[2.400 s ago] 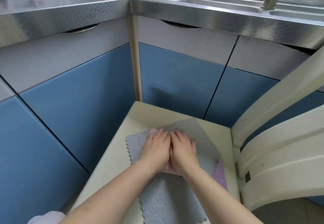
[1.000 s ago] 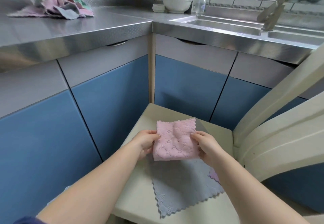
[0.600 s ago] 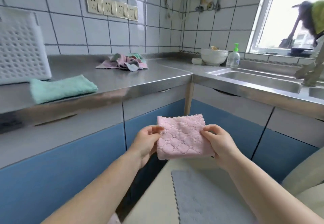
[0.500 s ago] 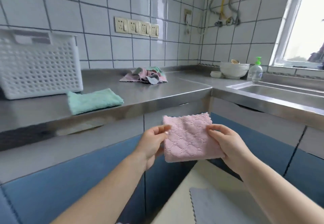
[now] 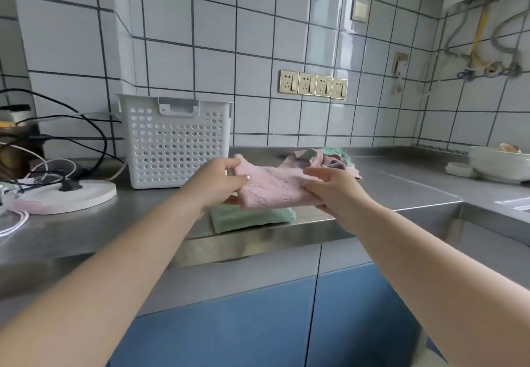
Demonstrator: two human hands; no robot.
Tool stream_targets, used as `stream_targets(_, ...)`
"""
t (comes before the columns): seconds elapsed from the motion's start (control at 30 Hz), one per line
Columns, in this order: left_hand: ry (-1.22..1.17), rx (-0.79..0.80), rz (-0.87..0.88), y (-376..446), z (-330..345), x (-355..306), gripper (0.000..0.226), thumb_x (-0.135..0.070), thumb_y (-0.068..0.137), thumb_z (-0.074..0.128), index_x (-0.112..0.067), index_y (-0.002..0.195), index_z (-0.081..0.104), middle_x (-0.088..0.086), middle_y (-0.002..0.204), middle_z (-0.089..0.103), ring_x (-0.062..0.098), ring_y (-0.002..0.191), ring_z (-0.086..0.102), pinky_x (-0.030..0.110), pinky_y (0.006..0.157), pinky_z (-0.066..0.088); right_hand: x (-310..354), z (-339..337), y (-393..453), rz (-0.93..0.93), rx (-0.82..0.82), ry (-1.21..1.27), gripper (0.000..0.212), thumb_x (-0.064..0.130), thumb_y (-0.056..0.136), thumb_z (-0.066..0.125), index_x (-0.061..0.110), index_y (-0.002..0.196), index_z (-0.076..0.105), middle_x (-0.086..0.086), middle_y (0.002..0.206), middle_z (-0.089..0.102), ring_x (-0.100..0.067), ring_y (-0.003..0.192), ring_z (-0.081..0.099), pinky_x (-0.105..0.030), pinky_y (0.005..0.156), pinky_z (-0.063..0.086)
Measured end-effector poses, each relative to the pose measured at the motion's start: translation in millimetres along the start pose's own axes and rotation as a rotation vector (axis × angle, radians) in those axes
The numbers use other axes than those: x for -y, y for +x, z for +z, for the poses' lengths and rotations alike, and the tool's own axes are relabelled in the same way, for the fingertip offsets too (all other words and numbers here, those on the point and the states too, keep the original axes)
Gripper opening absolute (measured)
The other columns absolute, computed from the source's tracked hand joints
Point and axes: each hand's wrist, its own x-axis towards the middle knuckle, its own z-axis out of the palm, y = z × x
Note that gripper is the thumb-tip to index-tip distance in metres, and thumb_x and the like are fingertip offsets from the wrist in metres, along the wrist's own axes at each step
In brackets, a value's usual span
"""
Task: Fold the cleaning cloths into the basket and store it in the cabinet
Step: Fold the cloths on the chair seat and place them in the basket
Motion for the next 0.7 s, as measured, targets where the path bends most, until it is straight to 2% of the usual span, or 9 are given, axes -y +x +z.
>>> stream_targets(0.1,0.094,-0.004,-0.027,13.7,-11.3,9.1,0.010,-0.018,0.091,0.059,-0.028,0.090,0.060,0.000,0.111,0.051,0.012,0.100,0.045,0.016,0.068,0.033,1.1,21.0,20.2,-0.005,0.011,-0.087,0.028,0.015,0.087,0.061,0.016,0.115,0.066,-0.002,0.094,0.064,-0.015,0.082,0.058,-0.036,0.089,0.054)
stream_targets(0.17,0.192,0.026,-0.033,20.2,-13.0,17.2,0.023,-0.015,0.091,0.059,-0.030,0.075,0.051,-0.002,0.101,0.047,0.013,0.093,0.043,0.010,0.061,0.025,-2.3,29.1,29.5,-0.005,0.013,-0.136,0.025,0.016,0.087,0.062,0.015,0.112,0.068,0.002,0.092,0.063,-0.017,0.086,0.060,-0.038,0.092,0.052)
stream_targets(0.23,0.265,0.035,-0.031,24.2,-15.2,24.0,0.011,-0.015,0.090,0.059,-0.018,0.100,0.063,-0.002,0.103,0.047,0.014,0.094,0.044,0.012,0.063,0.026,-9.1,35.5,36.3,0.006,0.033,-0.164,0.024,0.018,0.087,0.063,0.015,0.110,0.069,0.000,0.094,0.065,-0.018,0.089,0.062,-0.036,0.093,0.052)
stream_targets(0.27,0.282,0.050,-0.035,27.4,-15.1,30.2,0.025,-0.017,0.090,0.060,-0.014,0.115,0.061,-0.002,0.107,0.048,0.015,0.098,0.045,0.015,0.067,0.029,-12.7,37.8,37.3,0.004,0.041,-0.181,0.025,0.018,0.087,0.063,0.015,0.111,0.069,0.001,0.093,0.065,-0.015,0.086,0.061,-0.031,0.090,0.052)
stream_targets(0.37,0.310,0.074,-0.068,23.5,-17.6,40.2,0.041,-0.020,0.090,0.061,-0.016,0.130,0.052,0.001,0.116,0.052,0.014,0.104,0.046,0.023,0.081,0.032,-21.5,43.8,38.2,-0.022,0.064,-0.237,0.025,0.020,0.088,0.062,0.018,0.112,0.069,0.011,0.079,0.059,-0.001,0.065,0.048,-0.012,0.064,0.042)
stream_targets(0.47,0.376,0.097,-0.097,19.1,-15.9,45.2,0.052,-0.021,0.090,0.060,-0.012,0.139,0.044,0.002,0.134,0.051,0.018,0.118,0.049,0.021,0.088,0.030,-25.6,44.6,35.6,-0.022,0.076,-0.288,0.025,0.024,0.089,0.062,0.021,0.113,0.069,0.015,0.073,0.057,0.000,0.056,0.043,-0.006,0.046,0.033)
stream_targets(0.5,0.403,0.123,-0.105,18.6,-14.8,45.8,0.047,-0.021,0.091,0.059,-0.013,0.136,0.048,0.001,0.132,0.052,0.019,0.116,0.051,0.021,0.085,0.031,-25.5,44.4,33.3,-0.027,0.087,-0.312,0.025,0.025,0.089,0.062,0.021,0.113,0.068,0.012,0.080,0.061,-0.001,0.059,0.046,-0.006,0.046,0.035)
stream_targets(0.6,0.519,0.200,-0.104,19.2,-13.4,47.2,0.018,-0.023,0.091,0.058,-0.025,0.107,0.053,0.005,0.107,0.052,0.016,0.090,0.047,0.025,0.075,0.034,-25.0,45.0,29.7,-0.076,0.126,-0.407,0.027,0.025,0.092,0.059,0.019,0.117,0.067,0.005,0.119,0.065,-0.007,0.093,0.056,-0.013,0.074,0.036)
stream_targets(0.7,0.674,0.138,-0.022,20.6,-14.3,46.2,0.011,-0.026,0.093,0.052,-0.020,0.101,0.053,0.004,0.117,0.045,0.016,0.108,0.041,0.028,0.090,0.031,-22.8,46.3,29.7,-0.167,0.093,-0.587,0.029,0.027,0.095,0.051,0.024,0.121,0.063,0.005,0.144,0.046,-0.014,0.123,0.048,-0.018,0.089,0.034)
